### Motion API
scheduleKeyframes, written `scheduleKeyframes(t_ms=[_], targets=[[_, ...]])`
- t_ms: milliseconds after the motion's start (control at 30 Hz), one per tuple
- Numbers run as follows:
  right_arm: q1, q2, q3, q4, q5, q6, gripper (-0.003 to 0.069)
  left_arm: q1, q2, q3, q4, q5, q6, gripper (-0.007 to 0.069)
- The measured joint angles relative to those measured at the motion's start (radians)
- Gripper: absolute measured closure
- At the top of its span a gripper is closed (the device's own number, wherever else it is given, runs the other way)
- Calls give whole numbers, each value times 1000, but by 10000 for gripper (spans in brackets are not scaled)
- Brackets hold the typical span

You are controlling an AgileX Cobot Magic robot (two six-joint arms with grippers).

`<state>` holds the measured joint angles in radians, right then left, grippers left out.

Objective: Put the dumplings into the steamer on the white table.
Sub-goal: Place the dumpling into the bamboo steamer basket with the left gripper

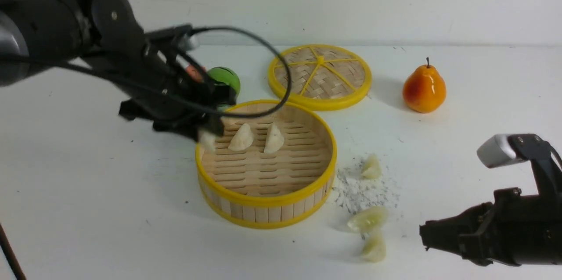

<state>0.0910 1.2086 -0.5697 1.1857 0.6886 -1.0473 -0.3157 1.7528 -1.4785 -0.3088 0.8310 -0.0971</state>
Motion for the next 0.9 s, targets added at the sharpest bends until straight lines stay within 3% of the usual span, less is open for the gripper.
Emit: scheduleKeyframes(t_ms=[167, 433, 533, 733, 900], targets=[[0, 0, 0, 0, -7, -2, 575, -94, 136, -155, -53, -36, 32, 346], [0, 0, 0, -11, 25, -2, 573, -156, 449, -431, 137, -25, -95, 346], [0, 0, 0, -11, 25, -2, 571, -160, 504, -507, 155, -18, -107, 346], [0, 0, 0, -11, 14, -2, 565, -182, 549, -536, 164, -15, -90, 342], [0, 0, 0, -11, 8, -2, 562, -189, 558, -537, 166, -13, -84, 268]])
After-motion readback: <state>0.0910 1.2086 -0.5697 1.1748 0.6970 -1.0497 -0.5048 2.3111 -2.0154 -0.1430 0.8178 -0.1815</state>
